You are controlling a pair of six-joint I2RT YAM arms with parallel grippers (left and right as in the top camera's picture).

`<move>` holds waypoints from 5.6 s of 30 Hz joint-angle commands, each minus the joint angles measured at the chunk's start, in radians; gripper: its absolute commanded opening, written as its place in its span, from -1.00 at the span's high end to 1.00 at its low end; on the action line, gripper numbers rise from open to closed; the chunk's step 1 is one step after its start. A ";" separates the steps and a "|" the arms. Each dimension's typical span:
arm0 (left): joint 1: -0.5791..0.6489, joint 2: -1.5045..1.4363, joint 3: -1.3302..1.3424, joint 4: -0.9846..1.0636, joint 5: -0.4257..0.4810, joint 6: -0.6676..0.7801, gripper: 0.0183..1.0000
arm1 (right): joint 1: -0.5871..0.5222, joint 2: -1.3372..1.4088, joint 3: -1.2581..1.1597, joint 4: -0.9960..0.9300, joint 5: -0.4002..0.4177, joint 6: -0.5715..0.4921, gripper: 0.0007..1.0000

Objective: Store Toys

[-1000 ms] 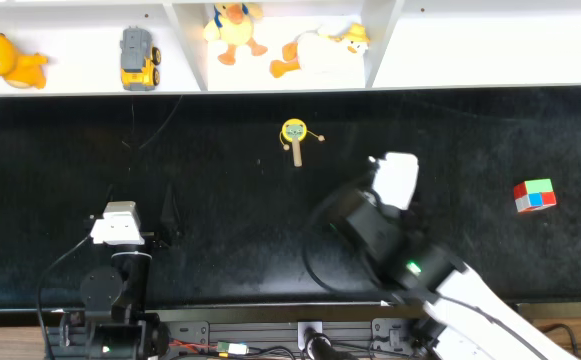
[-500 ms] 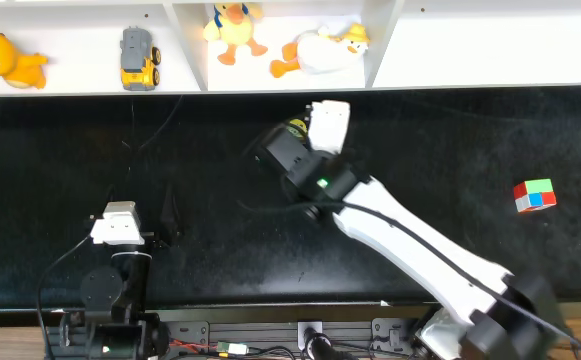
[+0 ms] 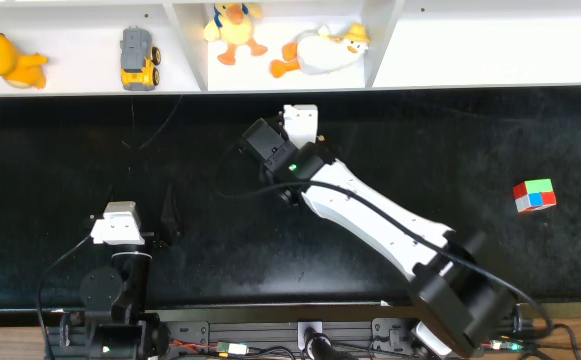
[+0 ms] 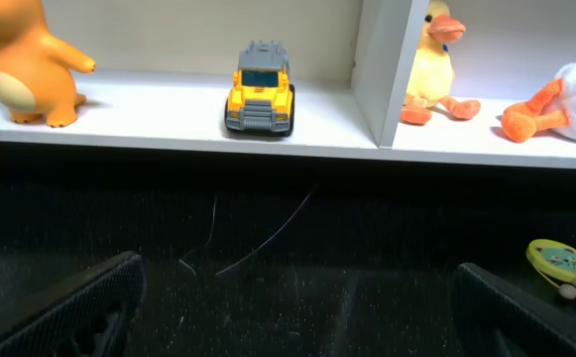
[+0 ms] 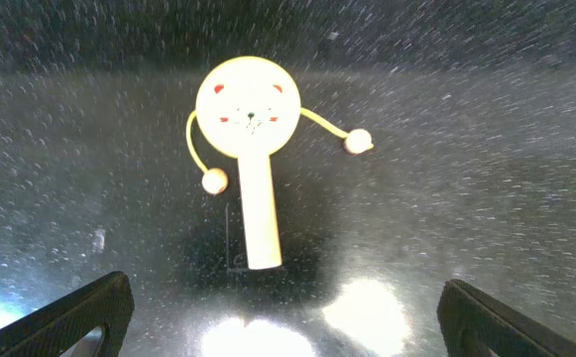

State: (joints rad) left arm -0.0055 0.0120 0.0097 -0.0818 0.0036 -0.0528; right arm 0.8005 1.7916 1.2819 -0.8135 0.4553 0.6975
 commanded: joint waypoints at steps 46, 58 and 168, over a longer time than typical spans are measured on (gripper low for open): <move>-0.004 -0.010 -0.001 -0.003 0.010 -0.011 -1.00 | -0.080 0.174 0.032 0.151 -0.135 -0.122 0.89; -0.004 -0.010 -0.001 -0.003 0.010 -0.011 -1.00 | -0.087 -0.007 -0.046 0.064 -0.098 -0.182 0.82; -0.004 -0.010 -0.001 -0.003 0.010 -0.011 -1.00 | -0.735 -0.600 -0.240 -0.159 -0.358 -0.832 -0.99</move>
State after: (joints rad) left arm -0.0055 0.0120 0.0097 -0.0818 0.0044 -0.0528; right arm 0.0608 1.2255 1.0412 -0.9745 0.0906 -0.1417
